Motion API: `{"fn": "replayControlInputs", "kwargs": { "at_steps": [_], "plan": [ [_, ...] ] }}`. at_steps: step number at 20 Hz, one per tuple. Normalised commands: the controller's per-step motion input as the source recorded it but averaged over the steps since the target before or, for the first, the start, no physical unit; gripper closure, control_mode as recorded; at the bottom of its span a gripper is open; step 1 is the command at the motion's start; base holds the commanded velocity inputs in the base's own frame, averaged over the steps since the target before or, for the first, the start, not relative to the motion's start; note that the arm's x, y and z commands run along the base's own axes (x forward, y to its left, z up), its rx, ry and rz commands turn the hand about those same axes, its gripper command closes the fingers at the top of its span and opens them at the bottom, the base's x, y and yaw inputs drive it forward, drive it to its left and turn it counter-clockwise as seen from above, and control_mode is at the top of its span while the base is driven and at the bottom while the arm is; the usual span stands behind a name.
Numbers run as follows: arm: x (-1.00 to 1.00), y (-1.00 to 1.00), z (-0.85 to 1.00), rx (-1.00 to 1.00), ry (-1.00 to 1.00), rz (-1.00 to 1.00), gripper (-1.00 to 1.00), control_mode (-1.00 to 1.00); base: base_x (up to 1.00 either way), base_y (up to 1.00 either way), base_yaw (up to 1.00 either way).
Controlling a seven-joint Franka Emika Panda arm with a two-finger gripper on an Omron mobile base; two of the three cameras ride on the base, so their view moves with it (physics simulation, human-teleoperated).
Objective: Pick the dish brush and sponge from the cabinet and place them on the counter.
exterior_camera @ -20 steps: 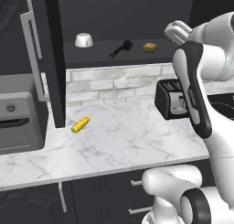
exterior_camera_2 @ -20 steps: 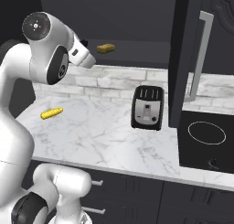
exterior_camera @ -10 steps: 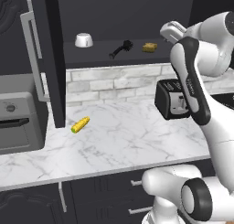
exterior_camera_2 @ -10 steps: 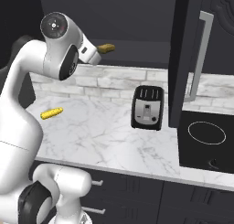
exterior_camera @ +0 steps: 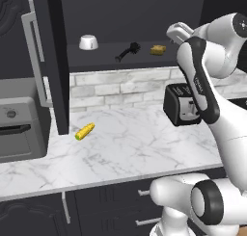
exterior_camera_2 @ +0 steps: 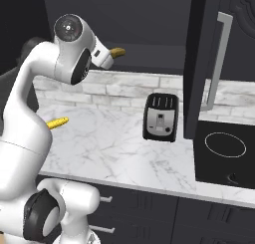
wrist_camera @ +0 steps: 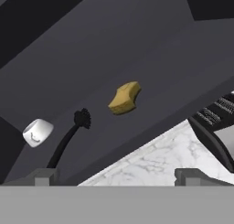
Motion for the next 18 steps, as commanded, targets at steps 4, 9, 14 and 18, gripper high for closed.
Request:
{"fn": "replayControlInputs", "kwargs": {
  "at_steps": [4,9,14,18],
  "plan": [
    [0.17,0.0,0.0,0.0,0.0,0.0,-1.0,-1.0,0.0,0.0,0.0],
    [0.17,0.0,-0.03,0.0,0.0,0.0,-1.0,-1.0,0.0,0.0,0.0],
    [0.16,-0.01,-0.06,0.0,0.0,0.0,-1.0,-1.0,0.0,0.0,0.0],
    [0.12,0.0,-0.06,0.0,0.0,0.0,-1.0,-1.0,0.0,0.0,0.0]
  ]
}}
